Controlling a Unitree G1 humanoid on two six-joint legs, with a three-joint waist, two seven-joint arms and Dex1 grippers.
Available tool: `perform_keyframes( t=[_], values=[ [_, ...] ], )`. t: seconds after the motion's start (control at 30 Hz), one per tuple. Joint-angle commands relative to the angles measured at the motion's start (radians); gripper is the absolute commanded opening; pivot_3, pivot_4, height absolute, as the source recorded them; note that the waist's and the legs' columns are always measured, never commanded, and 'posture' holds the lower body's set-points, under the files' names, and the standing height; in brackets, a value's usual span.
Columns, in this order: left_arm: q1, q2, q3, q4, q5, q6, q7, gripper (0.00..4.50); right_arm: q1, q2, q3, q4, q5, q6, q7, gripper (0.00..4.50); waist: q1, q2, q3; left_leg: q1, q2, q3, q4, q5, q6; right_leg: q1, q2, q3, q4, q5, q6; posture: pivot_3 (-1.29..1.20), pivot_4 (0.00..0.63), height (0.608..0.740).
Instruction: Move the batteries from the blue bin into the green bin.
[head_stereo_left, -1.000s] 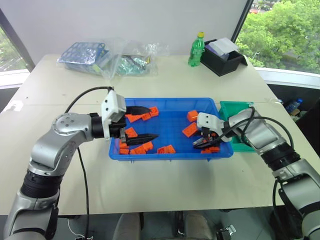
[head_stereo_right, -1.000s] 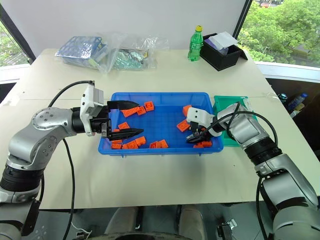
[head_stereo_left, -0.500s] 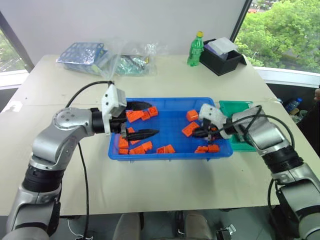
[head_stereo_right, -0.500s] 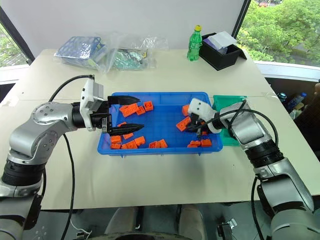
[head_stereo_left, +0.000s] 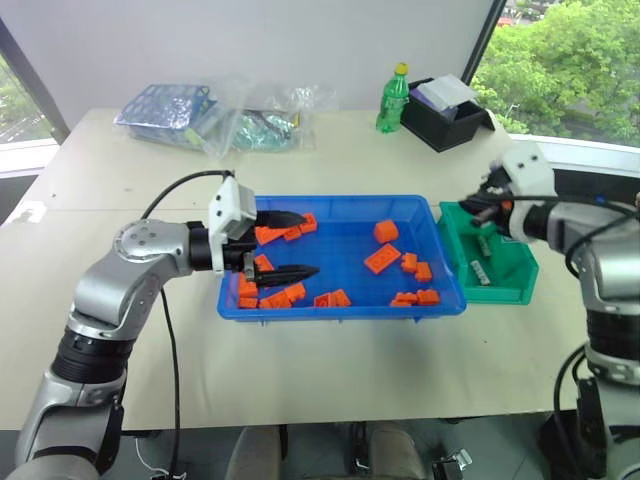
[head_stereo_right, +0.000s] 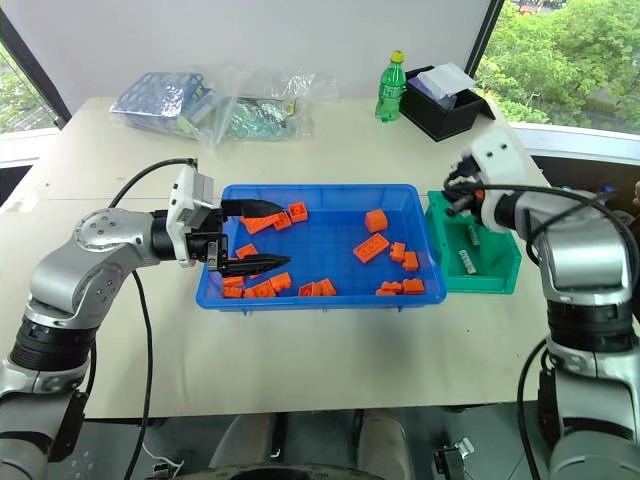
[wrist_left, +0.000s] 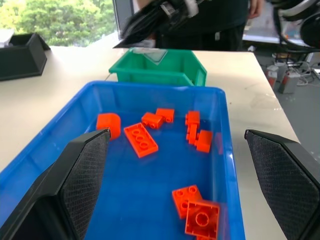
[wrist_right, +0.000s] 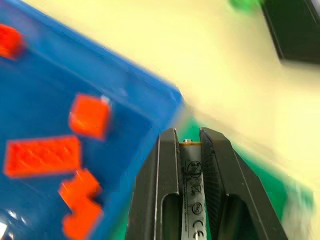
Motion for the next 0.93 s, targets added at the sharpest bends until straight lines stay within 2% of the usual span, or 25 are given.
perform_keyframes(
  t=[0.03, 0.23, 0.33, 0.5, 0.7, 0.83, 0.93],
  values=[
    [-0.016, 0.013, 0.032, 0.007, 0.003, -0.024, -0.010, 4.50, 0.027, -0.013, -0.067, -0.078, 0.023, 0.048, -0.042, 0.54, -0.002, 0.001, 0.001, 0.000, 0.000, 0.000, 0.000, 0.000, 0.000, 0.000, 0.000, 0.000, 0.000, 0.000, 0.000, 0.00, 0.150, 0.723],
    [-0.025, 0.030, 0.049, 0.034, 0.006, -0.032, -0.020, 4.50, 0.057, -0.030, -0.102, -0.106, 0.033, 0.028, -0.081, 3.59, -0.001, 0.002, 0.001, 0.000, 0.000, 0.000, 0.000, 0.000, 0.000, 0.000, 0.000, 0.000, 0.000, 0.000, 0.000, 0.00, 0.150, 0.723],
    [-0.019, 0.052, 0.080, 0.048, -0.001, -0.027, -0.016, 4.50, 0.099, -0.061, -0.192, -0.179, 0.134, 0.035, 0.013, 3.59, 0.002, 0.002, 0.001, -0.001, 0.000, 0.000, 0.000, 0.000, 0.000, 0.000, 0.000, 0.000, 0.000, 0.000, 0.000, 0.00, 0.150, 0.723],
    [0.004, 0.100, 0.139, 0.050, -0.020, -0.003, -0.017, 4.50, 0.271, -0.150, -0.449, -0.302, 0.377, 0.079, 0.264, 3.59, 0.005, 0.002, 0.001, 0.000, 0.000, -0.001, -0.001, 0.000, 0.000, 0.001, 0.000, 0.000, -0.001, 0.000, 0.000, 0.00, 0.150, 0.723],
    [0.052, 0.185, 0.224, 0.045, -0.069, 0.050, -0.043, 4.50, 0.584, -0.231, -0.652, -0.297, 0.441, 0.010, 0.456, 3.59, 0.001, 0.000, 0.000, 0.001, 0.001, -0.001, 0.000, -0.002, -0.002, 0.002, 0.000, 0.000, -0.002, 0.000, 0.000, 0.00, 0.150, 0.723],
    [0.089, 0.234, 0.278, 0.056, -0.085, 0.064, -0.056, 4.50, 0.715, -0.228, -0.691, -0.297, 0.440, -0.050, 0.490, 3.59, -0.001, 0.001, 0.000, 0.001, 0.001, -0.001, -0.001, -0.002, -0.002, 0.002, 0.000, 0.000, -0.002, 0.000, 0.000, 0.00, 0.150, 0.723],
    [0.109, 0.252, 0.299, 0.061, -0.090, 0.064, -0.066, 4.50, 0.692, -0.213, -0.677, -0.290, 0.457, -0.062, 0.434, 3.59, -0.001, 0.002, 0.000, 0.002, 0.001, 0.000, -0.001, -0.002, -0.003, -0.001, 0.000, 0.000, -0.003, -0.001, 0.000, 0.00, 0.150, 0.723]
  ],
)
